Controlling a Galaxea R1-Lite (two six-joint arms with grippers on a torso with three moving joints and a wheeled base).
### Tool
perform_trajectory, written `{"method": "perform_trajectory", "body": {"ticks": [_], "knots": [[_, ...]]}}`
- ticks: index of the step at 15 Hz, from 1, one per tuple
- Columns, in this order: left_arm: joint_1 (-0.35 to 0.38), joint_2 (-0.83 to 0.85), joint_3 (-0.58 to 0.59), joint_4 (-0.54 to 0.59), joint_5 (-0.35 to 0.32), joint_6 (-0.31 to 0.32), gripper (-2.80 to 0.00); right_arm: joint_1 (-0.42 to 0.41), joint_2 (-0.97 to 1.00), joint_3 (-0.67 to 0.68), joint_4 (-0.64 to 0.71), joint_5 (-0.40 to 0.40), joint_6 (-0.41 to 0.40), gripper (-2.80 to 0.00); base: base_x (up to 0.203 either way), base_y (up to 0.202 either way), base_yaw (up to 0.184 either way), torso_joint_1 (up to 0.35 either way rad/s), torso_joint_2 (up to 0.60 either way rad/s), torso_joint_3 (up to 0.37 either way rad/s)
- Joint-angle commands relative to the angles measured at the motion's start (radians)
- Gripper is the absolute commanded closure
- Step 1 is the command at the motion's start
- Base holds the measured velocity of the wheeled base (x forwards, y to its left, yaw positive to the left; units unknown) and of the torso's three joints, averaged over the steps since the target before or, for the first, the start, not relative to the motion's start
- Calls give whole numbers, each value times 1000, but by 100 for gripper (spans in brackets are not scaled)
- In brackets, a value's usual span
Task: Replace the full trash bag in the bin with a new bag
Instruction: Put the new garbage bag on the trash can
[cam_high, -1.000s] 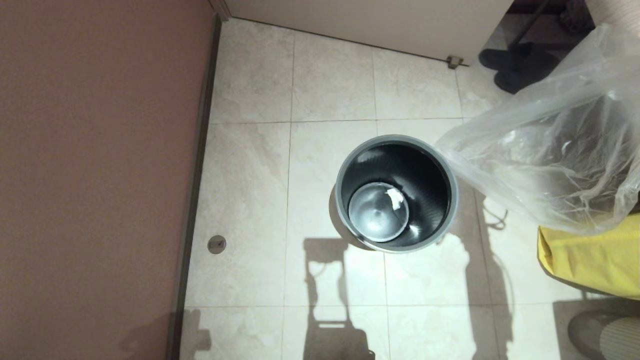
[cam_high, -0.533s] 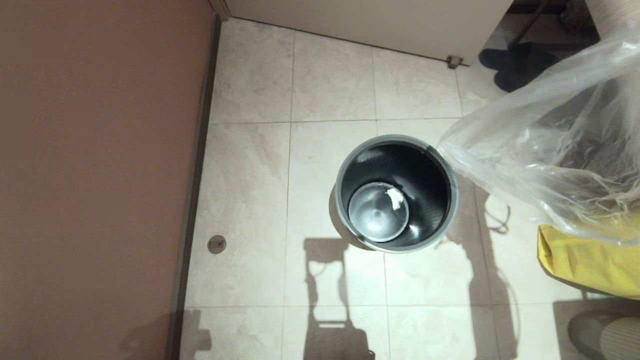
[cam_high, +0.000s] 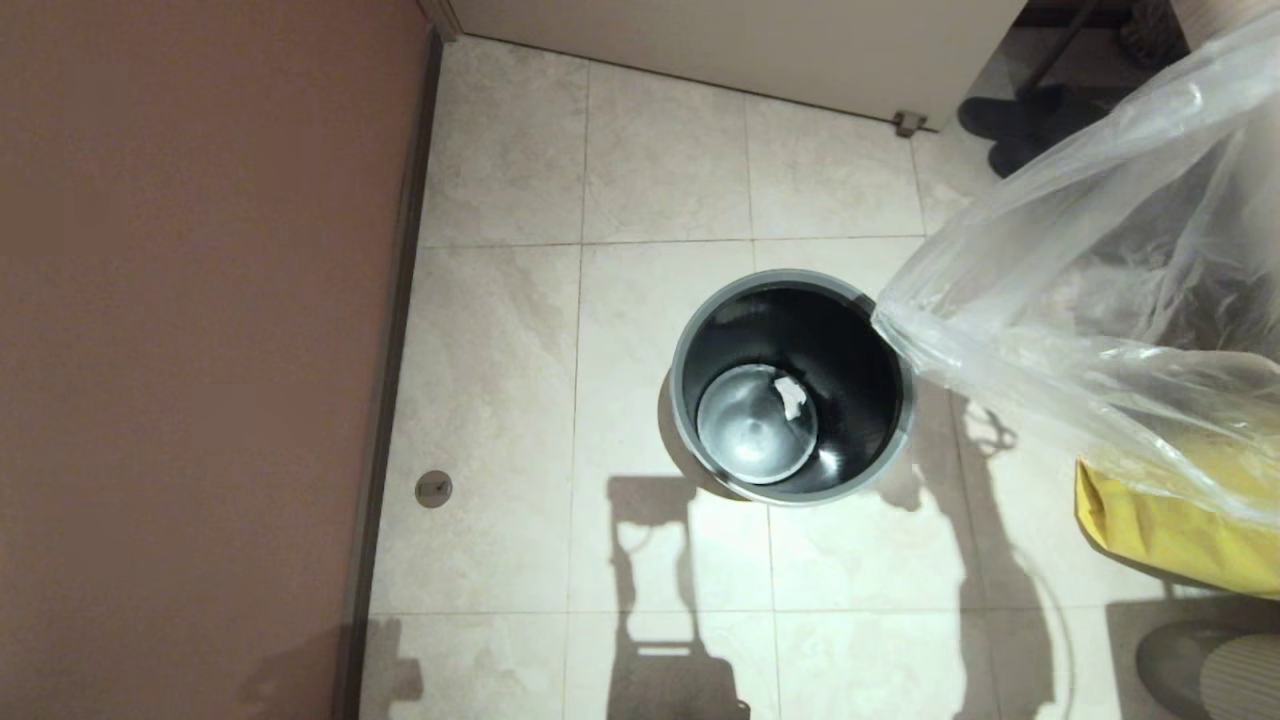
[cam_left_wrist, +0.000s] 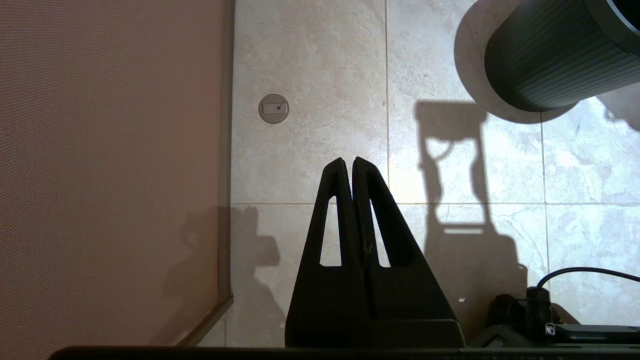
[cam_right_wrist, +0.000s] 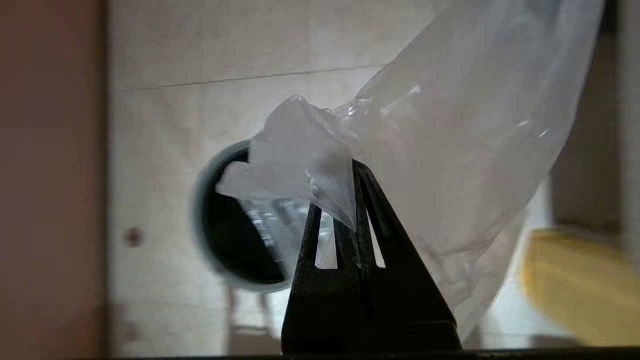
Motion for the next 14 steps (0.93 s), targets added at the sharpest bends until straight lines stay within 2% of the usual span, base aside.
{"method": "perform_trajectory", "body": {"ticks": [1, 4, 6, 10, 14], "knots": [[0, 1, 0, 0, 2, 0, 0, 83, 2, -32, 40, 2, 111, 0, 0, 0, 0, 0, 0, 0], [0, 1, 0, 0, 1, 0, 0, 224, -28, -30, 54, 6, 207, 0, 0, 0, 0, 0, 0, 0], [0, 1, 0, 0, 0, 0, 0, 295, -44, -31, 52, 7, 241, 0, 0, 0, 0, 0, 0, 0], [0, 1, 0, 0, 2, 0, 0, 341, -65, -31, 51, 35, 326, 0, 0, 0, 0, 0, 0, 0], [0, 1, 0, 0, 0, 0, 0, 341, -64, -27, 51, 160, 454, 0, 0, 0, 0, 0, 0, 0]]}}
